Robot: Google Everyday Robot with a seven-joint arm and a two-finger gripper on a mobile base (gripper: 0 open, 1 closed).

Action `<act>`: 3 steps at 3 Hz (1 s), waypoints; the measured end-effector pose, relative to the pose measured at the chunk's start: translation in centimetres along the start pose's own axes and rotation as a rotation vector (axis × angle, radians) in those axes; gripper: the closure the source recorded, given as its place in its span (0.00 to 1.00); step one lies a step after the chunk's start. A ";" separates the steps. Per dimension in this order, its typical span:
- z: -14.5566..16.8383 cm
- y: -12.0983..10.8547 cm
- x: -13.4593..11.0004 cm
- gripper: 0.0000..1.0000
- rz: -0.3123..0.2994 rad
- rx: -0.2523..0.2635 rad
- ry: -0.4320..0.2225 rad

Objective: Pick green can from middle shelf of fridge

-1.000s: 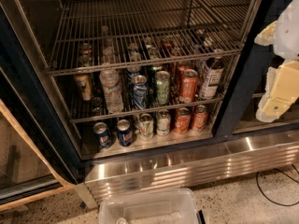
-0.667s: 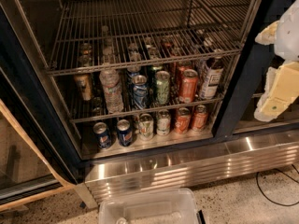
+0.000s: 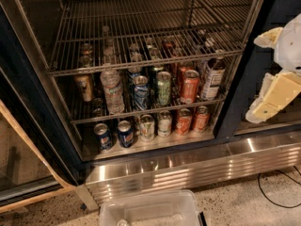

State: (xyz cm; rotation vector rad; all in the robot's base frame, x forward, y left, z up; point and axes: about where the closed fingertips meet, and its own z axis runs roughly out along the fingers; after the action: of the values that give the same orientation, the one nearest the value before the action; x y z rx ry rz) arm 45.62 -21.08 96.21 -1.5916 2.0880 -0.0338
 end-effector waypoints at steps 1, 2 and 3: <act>1.3 -0.5 -0.6 0.00 0.007 -0.005 -0.064; 1.3 -0.5 -0.6 0.00 0.007 -0.005 -0.064; 2.6 -0.4 -2.0 0.00 -0.011 0.000 -0.121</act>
Offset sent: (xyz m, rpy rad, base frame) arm 0.0093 0.0060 -0.0066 0.0523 -0.0112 0.0140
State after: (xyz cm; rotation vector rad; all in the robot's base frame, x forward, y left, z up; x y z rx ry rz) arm 47.41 -18.66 94.88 -1.5659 1.9865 0.0578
